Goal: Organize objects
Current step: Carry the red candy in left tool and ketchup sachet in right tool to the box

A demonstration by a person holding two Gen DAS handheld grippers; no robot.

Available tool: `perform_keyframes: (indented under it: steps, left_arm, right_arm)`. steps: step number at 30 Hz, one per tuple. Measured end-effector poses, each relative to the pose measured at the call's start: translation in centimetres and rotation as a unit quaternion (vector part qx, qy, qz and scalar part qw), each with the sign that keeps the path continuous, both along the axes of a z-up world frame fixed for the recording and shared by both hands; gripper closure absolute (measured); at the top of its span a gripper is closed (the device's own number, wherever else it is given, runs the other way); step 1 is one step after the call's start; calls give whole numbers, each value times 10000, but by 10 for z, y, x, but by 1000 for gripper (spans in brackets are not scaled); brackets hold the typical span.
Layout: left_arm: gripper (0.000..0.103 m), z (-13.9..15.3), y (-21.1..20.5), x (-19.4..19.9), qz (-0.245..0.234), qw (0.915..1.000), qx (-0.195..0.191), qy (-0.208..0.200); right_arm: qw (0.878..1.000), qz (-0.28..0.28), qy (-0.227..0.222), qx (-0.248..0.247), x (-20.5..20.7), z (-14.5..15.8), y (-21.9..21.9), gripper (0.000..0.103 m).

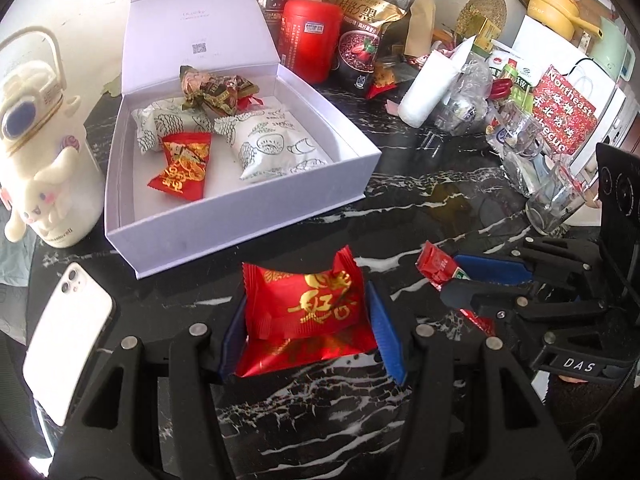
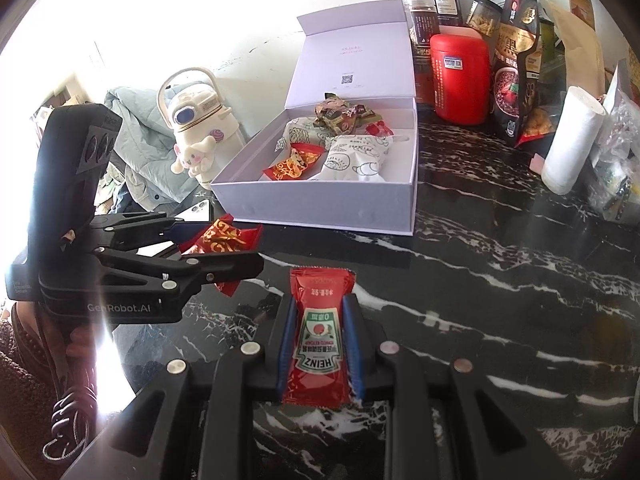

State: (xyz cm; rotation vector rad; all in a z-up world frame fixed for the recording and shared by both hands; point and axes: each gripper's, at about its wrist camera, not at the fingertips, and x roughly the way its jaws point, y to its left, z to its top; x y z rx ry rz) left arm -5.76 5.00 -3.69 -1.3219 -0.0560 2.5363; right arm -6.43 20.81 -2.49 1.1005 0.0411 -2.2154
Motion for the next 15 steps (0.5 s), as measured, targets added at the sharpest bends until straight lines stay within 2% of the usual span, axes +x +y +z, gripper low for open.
perform_keyframes:
  steps: [2,15]
  left_arm:
    - [49,3,1,-4,-4,9999,-100,41]
    - [49,38,3,-38,-44,9993,-168,325]
  right_arm:
    - [10000,-9,10,7,-5,3,0,80]
    - [9996,87,253,-30,-34,34,3,80]
